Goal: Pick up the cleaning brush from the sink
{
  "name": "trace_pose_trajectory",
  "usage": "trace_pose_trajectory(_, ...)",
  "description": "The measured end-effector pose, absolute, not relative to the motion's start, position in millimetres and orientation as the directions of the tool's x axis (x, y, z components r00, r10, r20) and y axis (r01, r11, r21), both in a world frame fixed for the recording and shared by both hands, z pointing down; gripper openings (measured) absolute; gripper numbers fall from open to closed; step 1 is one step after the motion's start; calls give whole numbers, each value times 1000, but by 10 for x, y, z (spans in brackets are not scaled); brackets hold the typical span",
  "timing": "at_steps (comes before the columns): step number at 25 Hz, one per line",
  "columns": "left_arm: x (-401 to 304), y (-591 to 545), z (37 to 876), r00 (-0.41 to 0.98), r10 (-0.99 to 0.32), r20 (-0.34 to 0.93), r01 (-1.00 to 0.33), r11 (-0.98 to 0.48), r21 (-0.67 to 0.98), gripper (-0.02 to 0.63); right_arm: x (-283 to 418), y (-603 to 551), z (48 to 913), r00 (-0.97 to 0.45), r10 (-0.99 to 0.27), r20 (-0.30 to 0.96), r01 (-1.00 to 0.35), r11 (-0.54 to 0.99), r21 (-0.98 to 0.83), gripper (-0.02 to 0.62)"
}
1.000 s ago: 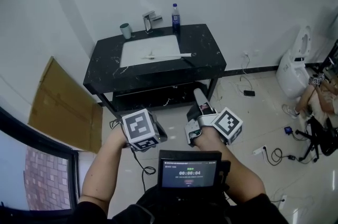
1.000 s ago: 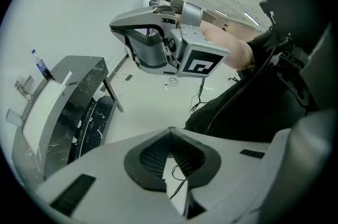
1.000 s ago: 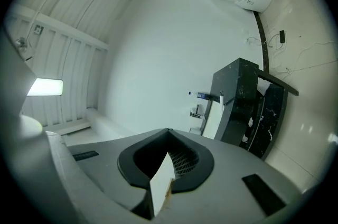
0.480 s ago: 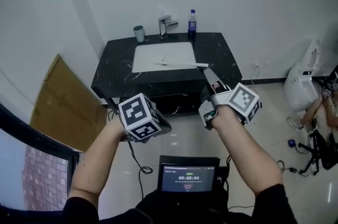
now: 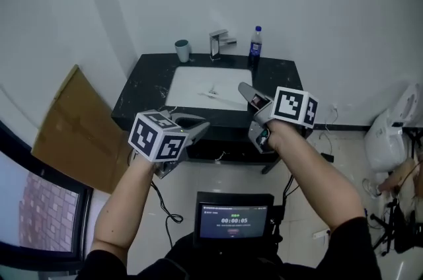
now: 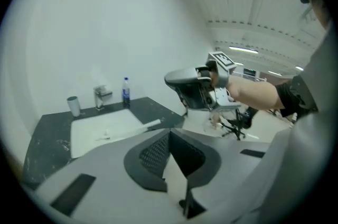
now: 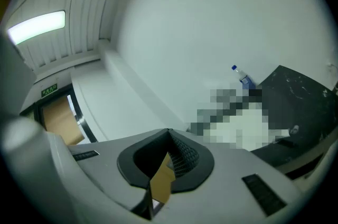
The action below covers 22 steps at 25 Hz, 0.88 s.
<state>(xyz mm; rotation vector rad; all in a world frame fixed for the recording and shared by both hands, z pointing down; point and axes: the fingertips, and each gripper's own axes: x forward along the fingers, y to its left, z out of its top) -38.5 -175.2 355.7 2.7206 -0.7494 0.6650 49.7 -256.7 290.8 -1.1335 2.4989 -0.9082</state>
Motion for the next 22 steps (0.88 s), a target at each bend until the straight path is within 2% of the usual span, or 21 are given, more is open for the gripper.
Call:
trace_pose_trajectory(4, -565, -2540, 3351, 628, -687, 367, -764, -635, 118, 15, 502, -3195, 2957, -741, -657, 135, -616, 587, -526, 2)
trace_pose_trajectory(7, -762, -3005, 3460, 531, -772, 350, -846, -510, 157, 15, 438, -3632, 3132, -768, -598, 230, -631, 642, -436, 2)
trace_pose_trajectory(13, -955, -3973, 3820, 455, -805, 381, -890, -397, 224, 15, 354, -4584, 3686, -729, -521, 445, -667, 688, -287, 2)
trace_pose_trajectory(19, -1015, -4749, 4063, 431, -800, 418, -902, -361, 238, 15, 325, -5247, 4287, -686, -460, 564, -680, 680, -273, 2)
trace_pose_trajectory(22, -938, -4941, 4313, 408, -787, 463, -911, -318, 261, 15, 328, -5388, 4681, -655, -355, 667, -654, 708, -266, 2)
